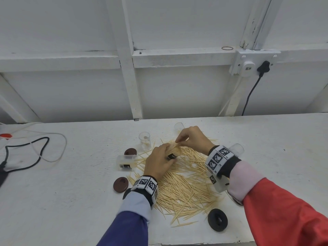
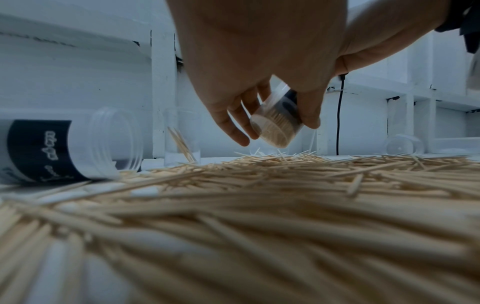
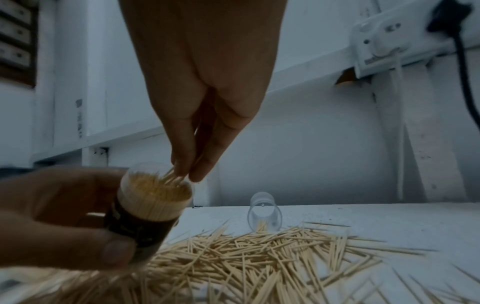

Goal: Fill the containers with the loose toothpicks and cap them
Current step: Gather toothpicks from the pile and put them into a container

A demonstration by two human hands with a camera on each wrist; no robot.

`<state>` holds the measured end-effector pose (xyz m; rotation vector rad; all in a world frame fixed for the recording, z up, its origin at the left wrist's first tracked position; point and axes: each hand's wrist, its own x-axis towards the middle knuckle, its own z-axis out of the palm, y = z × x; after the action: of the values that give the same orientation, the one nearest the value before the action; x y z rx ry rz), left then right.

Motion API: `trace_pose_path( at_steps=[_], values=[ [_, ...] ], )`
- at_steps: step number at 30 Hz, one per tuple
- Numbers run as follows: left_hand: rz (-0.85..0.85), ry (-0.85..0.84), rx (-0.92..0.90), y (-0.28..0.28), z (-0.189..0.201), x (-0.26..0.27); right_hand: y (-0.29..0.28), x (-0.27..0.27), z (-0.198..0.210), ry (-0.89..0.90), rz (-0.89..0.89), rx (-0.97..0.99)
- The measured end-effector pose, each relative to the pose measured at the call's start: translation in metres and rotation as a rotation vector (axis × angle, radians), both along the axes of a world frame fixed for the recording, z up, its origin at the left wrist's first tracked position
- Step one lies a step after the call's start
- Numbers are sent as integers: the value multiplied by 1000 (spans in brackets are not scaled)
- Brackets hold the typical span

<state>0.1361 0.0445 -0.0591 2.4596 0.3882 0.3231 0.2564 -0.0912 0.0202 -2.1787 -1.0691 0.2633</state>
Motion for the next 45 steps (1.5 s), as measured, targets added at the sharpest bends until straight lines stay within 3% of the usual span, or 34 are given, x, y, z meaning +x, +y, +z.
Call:
trace_pose_path(
  at_steps=[3, 7, 15, 19, 25, 32, 39, 45],
  values=[
    [-65, -12, -16, -2, 1, 0, 3, -2, -2, -115, 18, -26],
    [-80, -38, -13, -3, 5, 1, 4, -2, -5, -125, 5, -19],
    [43, -2, -18, 0, 1, 2, -5, 2, -2, 132, 124, -96],
    [36, 0, -8, 0, 0, 1, -9, 5, -2, 152, 167, -94],
    [-25, 6, 5, -4, 5, -1, -10, 9, 0, 147, 65, 47],
    [-1, -10, -3, -3, 7, -3, -11, 5, 5, 125, 163, -198],
    [-34, -19, -5, -4, 10, -4, -12, 9, 10, 124, 43, -53],
    [-91, -48, -32, -7, 12, -4, -9, 5, 8, 8, -17, 31]
  ],
)
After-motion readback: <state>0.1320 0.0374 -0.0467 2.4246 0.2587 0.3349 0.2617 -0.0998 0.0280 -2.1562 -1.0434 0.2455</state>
